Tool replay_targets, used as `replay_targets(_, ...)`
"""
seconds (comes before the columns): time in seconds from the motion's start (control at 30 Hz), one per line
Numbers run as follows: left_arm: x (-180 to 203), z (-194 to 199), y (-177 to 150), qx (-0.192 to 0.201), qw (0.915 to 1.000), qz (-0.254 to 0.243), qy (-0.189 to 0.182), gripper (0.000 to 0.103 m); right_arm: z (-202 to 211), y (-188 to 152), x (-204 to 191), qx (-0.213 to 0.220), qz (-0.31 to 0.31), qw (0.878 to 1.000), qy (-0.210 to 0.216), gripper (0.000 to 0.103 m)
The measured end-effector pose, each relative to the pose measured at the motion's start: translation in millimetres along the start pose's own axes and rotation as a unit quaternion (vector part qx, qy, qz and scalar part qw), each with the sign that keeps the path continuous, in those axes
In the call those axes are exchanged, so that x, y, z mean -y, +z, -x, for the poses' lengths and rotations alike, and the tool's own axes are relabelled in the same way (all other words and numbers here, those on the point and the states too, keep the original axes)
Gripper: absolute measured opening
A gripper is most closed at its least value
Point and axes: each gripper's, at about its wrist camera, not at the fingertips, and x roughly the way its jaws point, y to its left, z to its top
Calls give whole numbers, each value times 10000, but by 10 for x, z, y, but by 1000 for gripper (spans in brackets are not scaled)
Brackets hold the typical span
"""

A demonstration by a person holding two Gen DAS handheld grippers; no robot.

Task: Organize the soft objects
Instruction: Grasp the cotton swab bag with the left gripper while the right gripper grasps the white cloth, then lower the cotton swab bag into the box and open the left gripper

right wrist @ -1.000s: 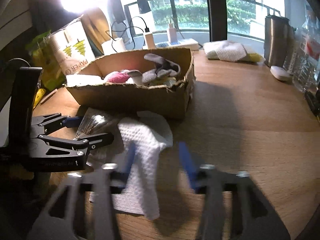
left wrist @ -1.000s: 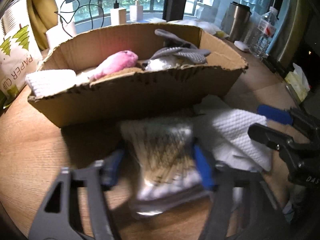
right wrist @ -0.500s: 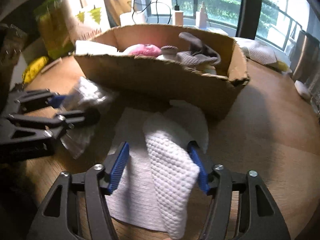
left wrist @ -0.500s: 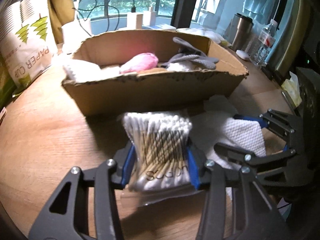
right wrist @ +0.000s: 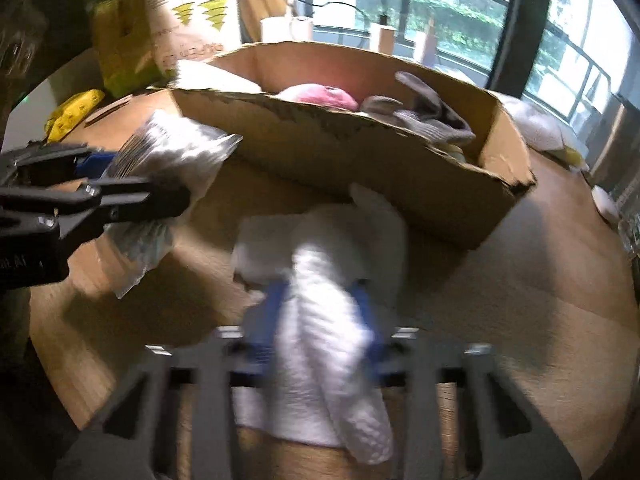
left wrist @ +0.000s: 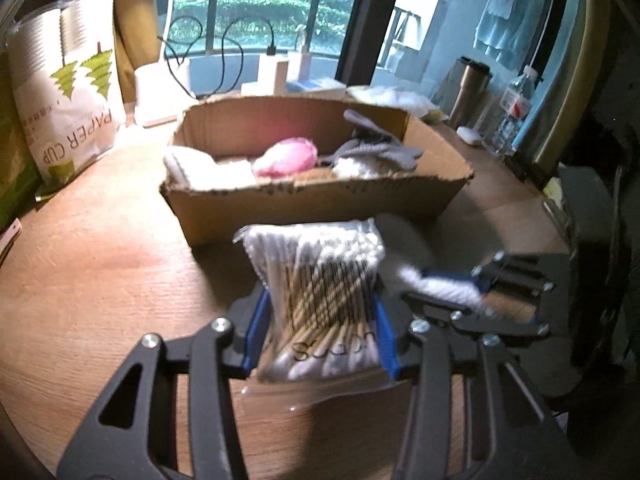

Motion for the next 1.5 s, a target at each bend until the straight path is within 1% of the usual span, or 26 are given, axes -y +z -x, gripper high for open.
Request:
replay_targets(0.07, 18, 68, 24, 77, 10000, -16, -2, 47, 7, 12, -41, -10, 55, 10000, 15, 9)
replay_targets(0.1, 31, 93, 34, 108, 9999, -27, -5, 47, 27, 15, -36, 16, 23, 10000, 77, 8)
replay_targets(0.27, 85, 213, 107, 246, 9997, -50, 31, 47, 251, 62, 69, 295, -118, 9992, 254, 8)
replay_targets(0.53, 184, 301, 250, 407, 9991, -122, 70, 47, 703, 133, 290, 853, -299, 9954, 326, 8)
replay_targets(0.87, 319, 257, 511, 540, 9981, -274, 141, 47, 999, 208, 615, 1329, -565, 9892, 237, 8)
replay_targets(1.07, 391, 149, 677, 571, 9978, -295, 163, 47, 1051, 263, 834, 1501, -703, 9861, 148, 8)
replay_targets(1.5, 557, -222, 949, 484, 9981, -345, 162, 47, 943, 294, 1240, 1506, -942, 9841, 90, 8)
